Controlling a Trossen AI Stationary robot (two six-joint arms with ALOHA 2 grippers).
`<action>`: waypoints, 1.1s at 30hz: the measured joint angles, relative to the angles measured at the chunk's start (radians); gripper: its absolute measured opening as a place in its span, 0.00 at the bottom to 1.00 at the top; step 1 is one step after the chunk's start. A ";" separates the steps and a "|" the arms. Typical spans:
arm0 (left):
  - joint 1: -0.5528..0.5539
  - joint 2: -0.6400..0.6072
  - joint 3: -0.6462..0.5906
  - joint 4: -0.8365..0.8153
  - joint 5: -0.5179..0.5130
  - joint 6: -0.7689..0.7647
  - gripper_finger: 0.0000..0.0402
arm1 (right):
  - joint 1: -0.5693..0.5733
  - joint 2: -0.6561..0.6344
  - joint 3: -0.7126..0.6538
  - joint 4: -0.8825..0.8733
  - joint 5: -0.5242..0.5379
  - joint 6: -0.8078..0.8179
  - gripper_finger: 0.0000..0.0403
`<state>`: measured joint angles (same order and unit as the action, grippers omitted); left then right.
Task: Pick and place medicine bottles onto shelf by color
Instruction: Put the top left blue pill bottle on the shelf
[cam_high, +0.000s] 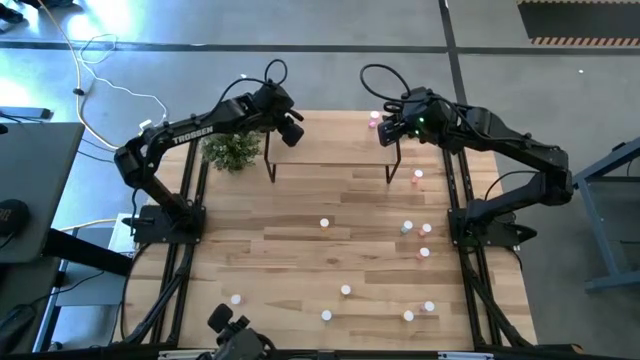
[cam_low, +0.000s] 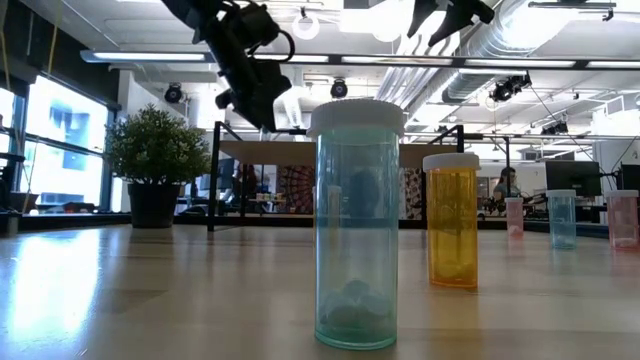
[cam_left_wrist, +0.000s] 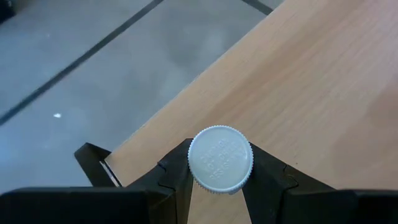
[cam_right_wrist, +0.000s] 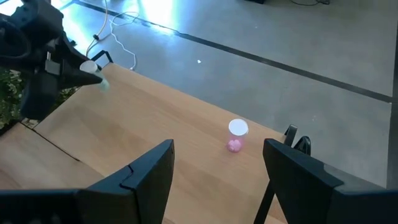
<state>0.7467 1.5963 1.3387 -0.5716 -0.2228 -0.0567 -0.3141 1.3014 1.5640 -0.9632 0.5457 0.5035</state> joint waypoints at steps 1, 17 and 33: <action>0.000 0.002 0.000 0.001 0.010 -0.011 0.26 | 0.000 0.000 0.000 0.000 0.000 0.000 0.59; 0.000 0.040 0.001 0.025 0.009 -0.038 0.26 | 0.000 0.000 0.000 0.000 0.000 -0.011 0.59; 0.000 0.044 -0.001 0.015 0.010 -0.071 0.33 | 0.000 0.000 0.000 0.000 0.000 -0.011 0.59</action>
<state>0.7467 1.6405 1.3373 -0.5568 -0.2123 -0.1280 -0.3141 1.3014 1.5641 -0.9634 0.5457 0.4923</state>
